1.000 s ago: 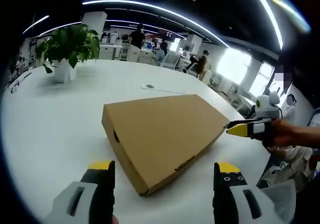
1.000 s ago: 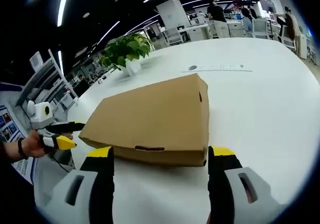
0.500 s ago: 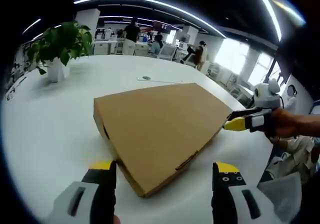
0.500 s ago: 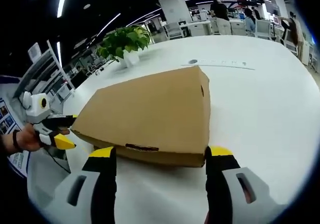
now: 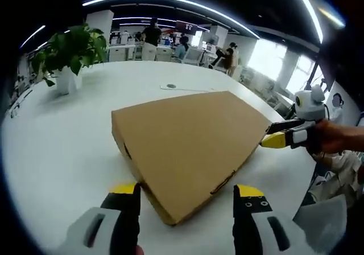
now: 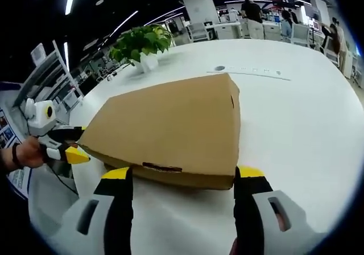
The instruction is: Operate the shoe box by opening the lid, removing the specified soft item, and placing it in the target area until the item is outside and the box remains undamaged.
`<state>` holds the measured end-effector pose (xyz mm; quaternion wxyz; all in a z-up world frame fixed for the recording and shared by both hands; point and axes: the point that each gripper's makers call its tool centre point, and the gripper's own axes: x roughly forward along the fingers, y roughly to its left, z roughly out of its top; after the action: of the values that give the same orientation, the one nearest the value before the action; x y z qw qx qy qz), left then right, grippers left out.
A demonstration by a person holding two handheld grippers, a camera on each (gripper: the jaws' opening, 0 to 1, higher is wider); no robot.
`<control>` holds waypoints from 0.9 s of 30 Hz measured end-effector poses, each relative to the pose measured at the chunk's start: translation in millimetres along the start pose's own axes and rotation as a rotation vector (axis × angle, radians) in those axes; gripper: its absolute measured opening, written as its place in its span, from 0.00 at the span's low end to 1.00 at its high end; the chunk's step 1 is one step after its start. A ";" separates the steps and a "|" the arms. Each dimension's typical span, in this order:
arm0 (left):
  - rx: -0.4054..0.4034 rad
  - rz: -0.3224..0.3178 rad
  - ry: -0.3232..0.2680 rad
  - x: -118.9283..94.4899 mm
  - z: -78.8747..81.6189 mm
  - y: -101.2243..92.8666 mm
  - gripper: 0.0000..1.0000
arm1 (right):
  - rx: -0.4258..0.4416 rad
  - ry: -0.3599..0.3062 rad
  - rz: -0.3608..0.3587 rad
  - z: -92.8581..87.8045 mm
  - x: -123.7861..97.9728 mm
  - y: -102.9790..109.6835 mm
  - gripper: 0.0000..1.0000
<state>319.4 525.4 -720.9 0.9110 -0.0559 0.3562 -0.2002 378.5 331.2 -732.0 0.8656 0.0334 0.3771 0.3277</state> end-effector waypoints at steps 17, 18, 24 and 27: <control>0.008 0.018 -0.013 -11.3 -0.4 8.6 0.64 | -0.076 0.029 -0.034 -5.3 2.0 15.0 0.64; -0.001 0.022 -0.017 -14.3 -1.5 11.3 0.64 | -0.075 0.027 -0.029 -5.1 3.3 18.6 0.65; 0.001 0.039 -0.013 -27.0 -10.4 19.8 0.64 | -0.074 0.022 -0.011 -4.5 12.5 35.2 0.65; -0.006 0.054 -0.016 -38.3 -17.5 28.2 0.63 | -0.084 0.026 -0.003 -5.3 16.1 44.7 0.64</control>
<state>291.3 567.4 -716.8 0.9188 -0.0505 0.3508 -0.1741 358.7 374.8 -732.4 0.8617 -0.0078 0.3745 0.3423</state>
